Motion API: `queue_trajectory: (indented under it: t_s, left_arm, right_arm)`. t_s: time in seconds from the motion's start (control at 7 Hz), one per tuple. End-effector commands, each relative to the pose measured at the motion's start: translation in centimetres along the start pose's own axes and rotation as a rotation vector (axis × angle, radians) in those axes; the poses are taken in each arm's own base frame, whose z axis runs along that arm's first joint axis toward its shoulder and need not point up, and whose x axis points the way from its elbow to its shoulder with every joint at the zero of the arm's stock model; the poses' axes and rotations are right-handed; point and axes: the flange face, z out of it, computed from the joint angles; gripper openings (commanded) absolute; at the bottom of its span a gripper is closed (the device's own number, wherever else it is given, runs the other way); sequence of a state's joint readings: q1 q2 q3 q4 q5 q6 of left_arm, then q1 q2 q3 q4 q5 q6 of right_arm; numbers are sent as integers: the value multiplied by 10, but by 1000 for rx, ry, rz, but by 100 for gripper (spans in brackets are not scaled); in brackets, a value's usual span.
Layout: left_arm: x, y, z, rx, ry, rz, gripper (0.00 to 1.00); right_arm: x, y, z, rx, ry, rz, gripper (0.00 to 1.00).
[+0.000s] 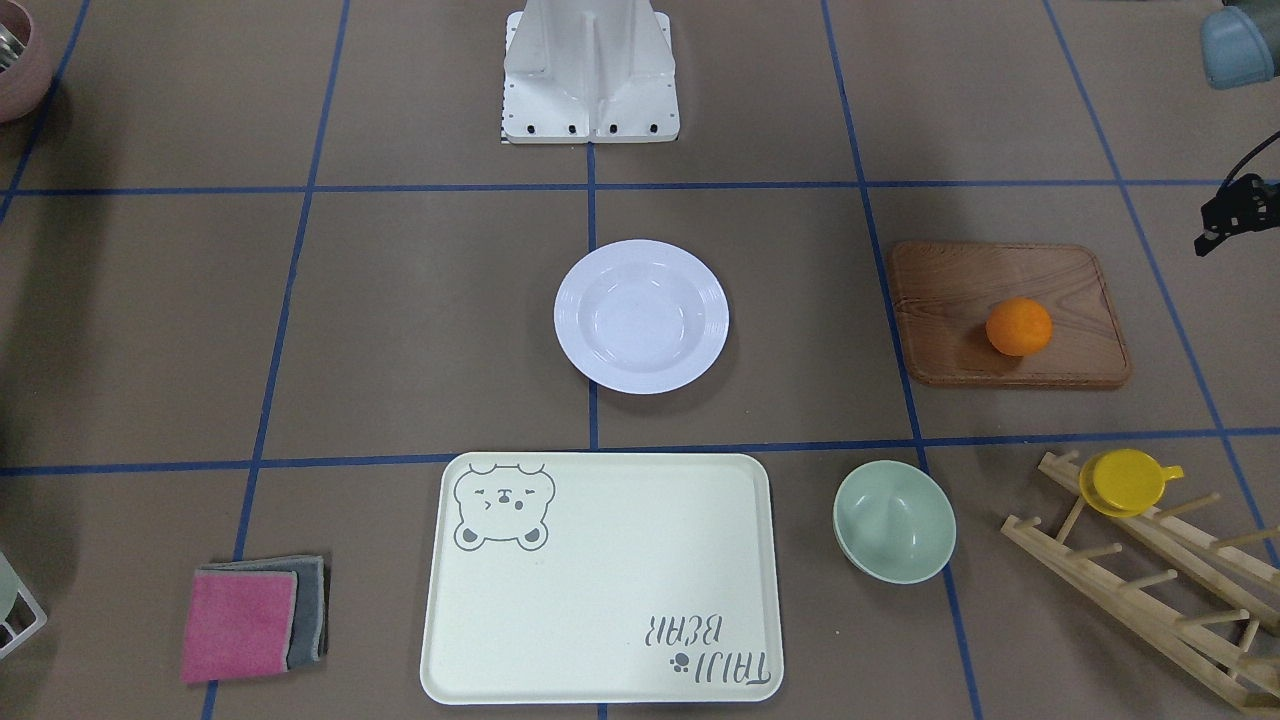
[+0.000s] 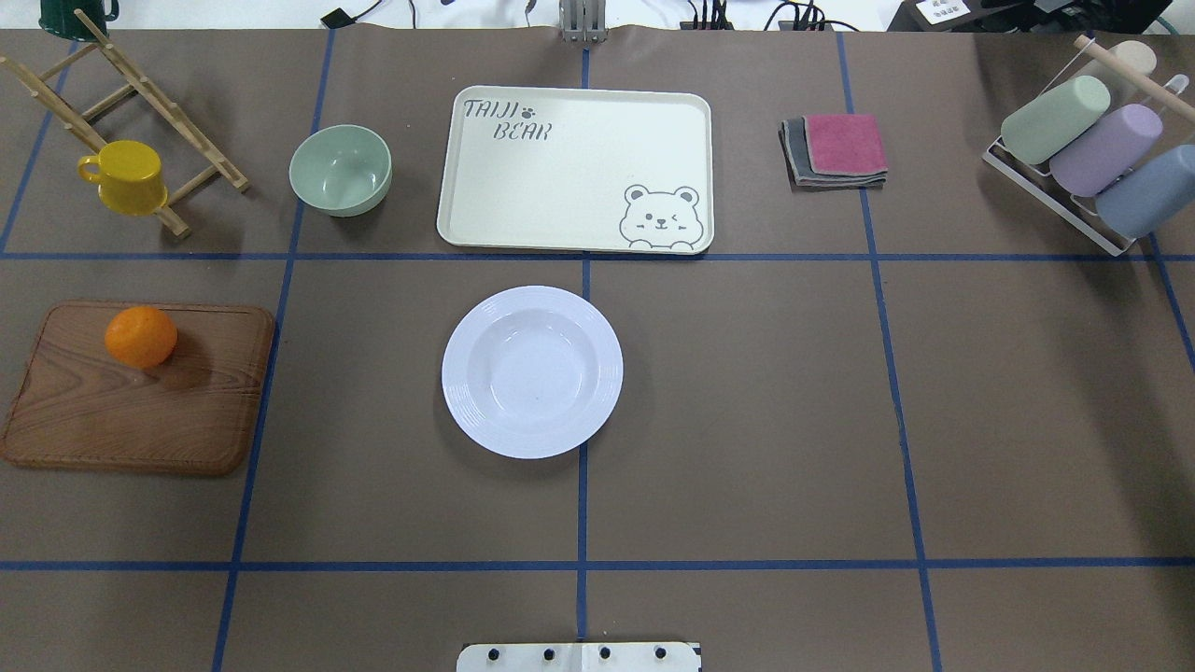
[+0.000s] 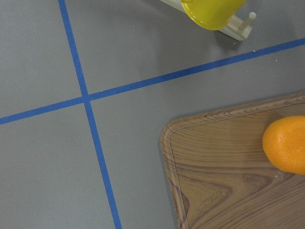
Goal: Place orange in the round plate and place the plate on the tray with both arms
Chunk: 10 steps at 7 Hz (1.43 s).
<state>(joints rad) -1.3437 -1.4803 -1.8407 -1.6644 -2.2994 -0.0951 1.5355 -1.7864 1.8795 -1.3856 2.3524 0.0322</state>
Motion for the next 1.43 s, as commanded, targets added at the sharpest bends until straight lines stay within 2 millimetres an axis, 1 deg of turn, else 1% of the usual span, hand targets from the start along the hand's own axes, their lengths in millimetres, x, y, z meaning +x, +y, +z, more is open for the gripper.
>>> queue_trajectory:
  t_s: [0.0,0.14,0.29,0.43,0.57,0.71,0.86,1.0,1.14,1.29]
  left_arm:
    - [1,-1,0,-1,0,0,99]
    - [4,-4,-1,3,2,-59,99]
    - [11,-8,-3,10,11,-92,99]
    - [19,-14,-2,11,15,-113,99]
    - [39,-28,3,8,22,-158,99]
    - [64,-37,13,-11,32,-182,99]
    - [83,-43,20,-14,45,-200,99]
    - [104,-44,35,-10,66,-222,99]
    - [124,-42,48,-14,83,-247,99]
    - [136,-39,61,-14,62,-248,99]
  right_arm:
    - [-4,-3,-1,13,-18,-14,100]
    - [-11,-8,-1,14,-77,-19,100]
    - [-21,-8,-4,14,-165,-24,100]
    - [-44,-31,-10,29,-268,-62,100]
    - [-65,-40,-6,-28,-360,81,100]
    - [-105,-57,2,-91,-427,192,100]
    - [-123,-64,9,-52,-394,105,100]
    - [-142,-64,23,-68,-387,74,100]
    - [-158,-67,25,-71,-405,73,100]
    - [-194,-72,28,-68,-452,115,99]
